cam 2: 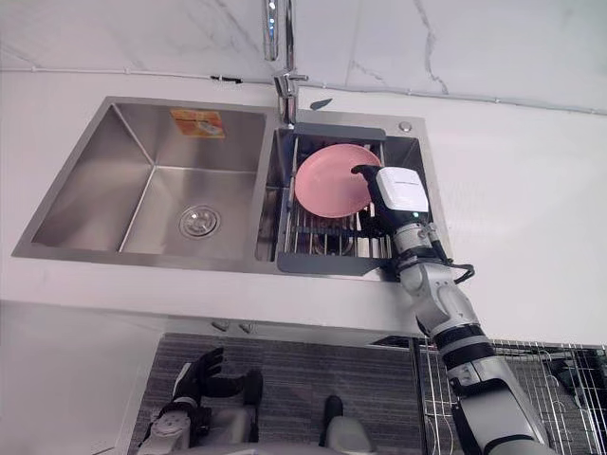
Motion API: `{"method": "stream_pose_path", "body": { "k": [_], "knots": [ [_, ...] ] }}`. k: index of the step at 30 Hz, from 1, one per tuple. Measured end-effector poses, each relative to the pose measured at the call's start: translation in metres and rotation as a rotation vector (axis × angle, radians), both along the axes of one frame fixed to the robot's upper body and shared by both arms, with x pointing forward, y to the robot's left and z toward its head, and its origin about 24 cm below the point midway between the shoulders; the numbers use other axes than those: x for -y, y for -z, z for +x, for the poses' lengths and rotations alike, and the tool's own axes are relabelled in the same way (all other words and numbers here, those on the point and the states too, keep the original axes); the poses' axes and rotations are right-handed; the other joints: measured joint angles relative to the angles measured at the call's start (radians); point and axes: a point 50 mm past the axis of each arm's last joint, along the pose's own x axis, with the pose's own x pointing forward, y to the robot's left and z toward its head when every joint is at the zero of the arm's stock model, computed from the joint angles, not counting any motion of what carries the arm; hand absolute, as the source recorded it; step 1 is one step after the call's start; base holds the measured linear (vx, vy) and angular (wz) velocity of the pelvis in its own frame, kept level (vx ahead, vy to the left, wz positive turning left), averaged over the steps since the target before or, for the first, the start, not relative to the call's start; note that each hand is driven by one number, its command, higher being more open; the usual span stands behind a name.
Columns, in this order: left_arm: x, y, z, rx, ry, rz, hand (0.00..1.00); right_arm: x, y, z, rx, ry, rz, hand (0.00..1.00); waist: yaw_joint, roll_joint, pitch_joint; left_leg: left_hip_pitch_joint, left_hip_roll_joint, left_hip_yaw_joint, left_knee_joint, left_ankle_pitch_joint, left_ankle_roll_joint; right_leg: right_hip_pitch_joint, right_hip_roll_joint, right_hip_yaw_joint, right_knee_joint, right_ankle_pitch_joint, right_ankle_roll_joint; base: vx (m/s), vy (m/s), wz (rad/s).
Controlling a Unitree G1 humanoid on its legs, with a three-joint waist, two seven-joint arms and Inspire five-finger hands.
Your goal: Walk over to the sink, pick up the cup, carry it to the dishwasher, place the cup inside the dishwasher, then close the dishwasher door
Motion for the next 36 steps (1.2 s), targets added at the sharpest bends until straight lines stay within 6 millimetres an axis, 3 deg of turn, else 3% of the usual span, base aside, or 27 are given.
{"method": "stream_pose_path", "body": {
  "k": [5, 17, 36],
  "knots": [
    [0.000, -0.002, 0.004, 0.014, 0.000, -0.001, 0.90, 0.004, -0.008, 0.004, 0.049, 0.025, 0.028, 0.30, 0.022, -0.002, 0.005, -0.009, 0.000, -0.004, 0.000, 0.008, 0.007, -0.005, 0.000, -0.002, -0.001, 0.001, 0.000, -0.01, -0.004, 0.03],
    [-0.003, -0.003, 0.006, 0.021, 0.002, 0.007, 0.90, 0.005, -0.009, 0.003, 0.053, 0.024, 0.175, 0.30, 0.020, -0.020, 0.015, -0.003, 0.002, -0.002, 0.000, 0.008, 0.007, 0.000, 0.002, 0.001, -0.002, 0.001, 0.000, 0.00, -0.002, 0.00],
    [-0.009, 0.000, 0.000, -0.021, 0.021, 0.031, 0.90, -0.018, -0.011, -0.052, 0.127, -0.152, 0.168, 0.30, -0.017, -0.043, -0.011, 0.023, 0.001, 0.012, 0.000, 0.007, 0.007, 0.017, 0.000, 0.019, -0.004, 0.009, 0.005, -0.02, 0.001, -0.02]
  ]
}}
